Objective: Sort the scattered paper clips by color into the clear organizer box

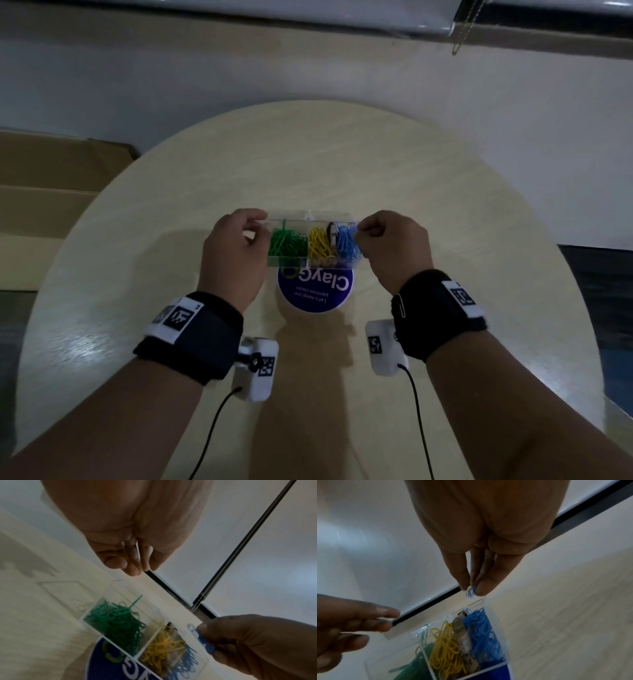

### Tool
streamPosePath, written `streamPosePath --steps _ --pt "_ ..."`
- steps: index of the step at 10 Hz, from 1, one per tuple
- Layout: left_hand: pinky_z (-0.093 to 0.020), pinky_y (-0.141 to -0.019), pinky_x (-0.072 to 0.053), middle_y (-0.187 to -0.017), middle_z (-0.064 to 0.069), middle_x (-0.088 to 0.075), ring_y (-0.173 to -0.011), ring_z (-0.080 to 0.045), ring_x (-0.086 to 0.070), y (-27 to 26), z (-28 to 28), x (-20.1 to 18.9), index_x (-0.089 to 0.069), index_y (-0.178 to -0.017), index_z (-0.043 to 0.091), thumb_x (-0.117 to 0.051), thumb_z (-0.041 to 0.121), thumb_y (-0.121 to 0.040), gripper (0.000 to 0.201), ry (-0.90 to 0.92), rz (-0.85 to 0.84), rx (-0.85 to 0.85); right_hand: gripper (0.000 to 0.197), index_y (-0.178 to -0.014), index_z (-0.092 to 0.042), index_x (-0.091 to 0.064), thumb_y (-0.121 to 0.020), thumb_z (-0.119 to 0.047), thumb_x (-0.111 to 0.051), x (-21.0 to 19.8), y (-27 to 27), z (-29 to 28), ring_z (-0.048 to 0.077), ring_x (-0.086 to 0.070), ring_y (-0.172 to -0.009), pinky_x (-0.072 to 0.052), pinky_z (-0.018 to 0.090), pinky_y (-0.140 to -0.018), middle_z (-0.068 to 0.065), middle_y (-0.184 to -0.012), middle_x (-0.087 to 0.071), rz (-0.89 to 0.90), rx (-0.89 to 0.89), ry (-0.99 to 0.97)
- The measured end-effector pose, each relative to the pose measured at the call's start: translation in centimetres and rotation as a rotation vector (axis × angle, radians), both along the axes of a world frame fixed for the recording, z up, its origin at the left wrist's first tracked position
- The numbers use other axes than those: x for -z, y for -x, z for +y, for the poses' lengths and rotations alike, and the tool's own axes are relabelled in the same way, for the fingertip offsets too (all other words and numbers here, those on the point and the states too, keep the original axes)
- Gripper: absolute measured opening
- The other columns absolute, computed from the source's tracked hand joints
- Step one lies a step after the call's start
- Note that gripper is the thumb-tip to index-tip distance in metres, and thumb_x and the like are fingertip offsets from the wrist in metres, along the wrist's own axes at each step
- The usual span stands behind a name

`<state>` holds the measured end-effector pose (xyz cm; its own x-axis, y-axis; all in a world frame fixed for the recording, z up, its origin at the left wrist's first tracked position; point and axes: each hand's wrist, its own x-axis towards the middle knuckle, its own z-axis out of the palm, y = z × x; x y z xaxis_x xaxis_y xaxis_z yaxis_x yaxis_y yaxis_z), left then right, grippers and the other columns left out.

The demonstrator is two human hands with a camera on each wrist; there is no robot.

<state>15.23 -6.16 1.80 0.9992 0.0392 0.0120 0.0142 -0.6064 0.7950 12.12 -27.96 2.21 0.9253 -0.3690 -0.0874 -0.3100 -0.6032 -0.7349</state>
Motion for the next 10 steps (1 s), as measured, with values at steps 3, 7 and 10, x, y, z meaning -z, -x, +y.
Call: streamPosePath --steps 3,7,10 --pt "-0.026 -0.080 -0.040 -0.100 0.001 -0.067 -0.095 -0.018 -0.058 -3.0 2.4 0.8 -0.068 -0.096 0.020 -0.048 0.037 -0.097 0.026 -0.075 0.072 -0.051 0.020 -0.079 -0.021 -0.070 -0.087 -0.036 -0.060 1.4 -1.8 -1.9 0.020 -0.068 -0.076 -0.058 0.046 -0.074 -0.001 -0.081 -0.073 0.096 0.182 -0.190" --pt "-0.043 -0.094 -0.051 -0.115 0.002 -0.067 -0.106 -0.018 -0.062 -4.4 0.7 2.6 -0.067 -0.102 0.035 -0.039 0.041 -0.099 0.028 0.359 0.409 0.004 0.032 -0.114 -0.013 -0.062 -0.099 -0.032 -0.043 2.1 -3.3 0.0 0.020 -0.068 -0.099 -0.054 0.034 -0.082 0.001 -0.105 -0.073 0.050 0.219 -0.833" --pt "-0.037 -0.081 -0.052 -0.119 0.013 -0.056 -0.106 -0.013 -0.059 -2.8 1.4 2.1 -0.056 -0.120 0.041 -0.055 0.043 -0.094 0.026 0.353 0.352 0.032 0.035 -0.119 -0.021 -0.062 -0.085 -0.022 -0.069 3.2 -0.8 0.3 0.015 -0.063 -0.109 -0.053 0.037 -0.092 -0.005 -0.119 -0.066 -0.026 0.206 -0.791"
